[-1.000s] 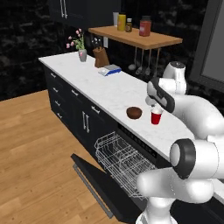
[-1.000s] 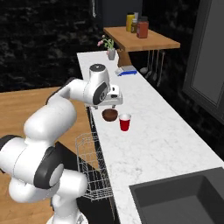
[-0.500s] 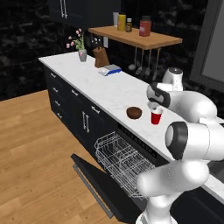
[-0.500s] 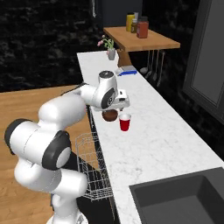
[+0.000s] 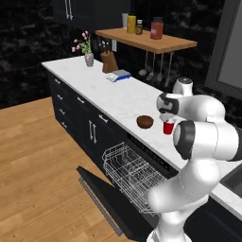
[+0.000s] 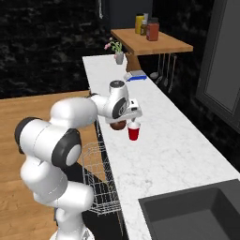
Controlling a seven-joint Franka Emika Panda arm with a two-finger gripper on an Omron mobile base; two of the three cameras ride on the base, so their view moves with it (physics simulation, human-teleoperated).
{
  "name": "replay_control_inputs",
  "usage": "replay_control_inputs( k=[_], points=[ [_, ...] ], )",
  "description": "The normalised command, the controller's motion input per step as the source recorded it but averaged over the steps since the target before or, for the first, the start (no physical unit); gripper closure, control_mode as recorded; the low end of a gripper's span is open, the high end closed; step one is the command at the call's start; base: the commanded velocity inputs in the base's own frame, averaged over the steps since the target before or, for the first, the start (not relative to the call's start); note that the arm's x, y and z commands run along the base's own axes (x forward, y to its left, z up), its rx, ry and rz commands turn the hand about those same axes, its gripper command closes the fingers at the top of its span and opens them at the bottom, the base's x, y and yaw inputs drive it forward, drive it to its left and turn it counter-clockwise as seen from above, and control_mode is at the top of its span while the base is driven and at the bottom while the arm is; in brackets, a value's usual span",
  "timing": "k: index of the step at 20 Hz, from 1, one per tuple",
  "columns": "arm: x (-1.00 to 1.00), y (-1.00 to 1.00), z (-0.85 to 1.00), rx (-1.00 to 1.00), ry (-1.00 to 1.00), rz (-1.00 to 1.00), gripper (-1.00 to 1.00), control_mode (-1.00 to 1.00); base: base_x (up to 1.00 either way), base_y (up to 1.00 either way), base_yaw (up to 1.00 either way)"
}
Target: Pick up the cup and bowl from the counter, place them in the dishwasher, and close the dishwasher door.
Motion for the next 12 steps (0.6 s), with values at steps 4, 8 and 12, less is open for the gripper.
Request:
replay_control_inputs(
  k=[4, 8, 12],
  points=[
    [0.23, 0.0, -0.29, -0.09, 0.01, 0.02, -1.0, -1.0, 0.0, 0.0, 0.0],
    [0.31, 0.0, -0.29, -0.08, 0.02, 0.01, -1.0, -1.0, 0.0, 0.0, 0.0],
    [0.36, 0.0, -0.27, -0.06, 0.03, 0.01, -1.0, -1.0, 0.0, 0.0, 0.0]
  ],
)
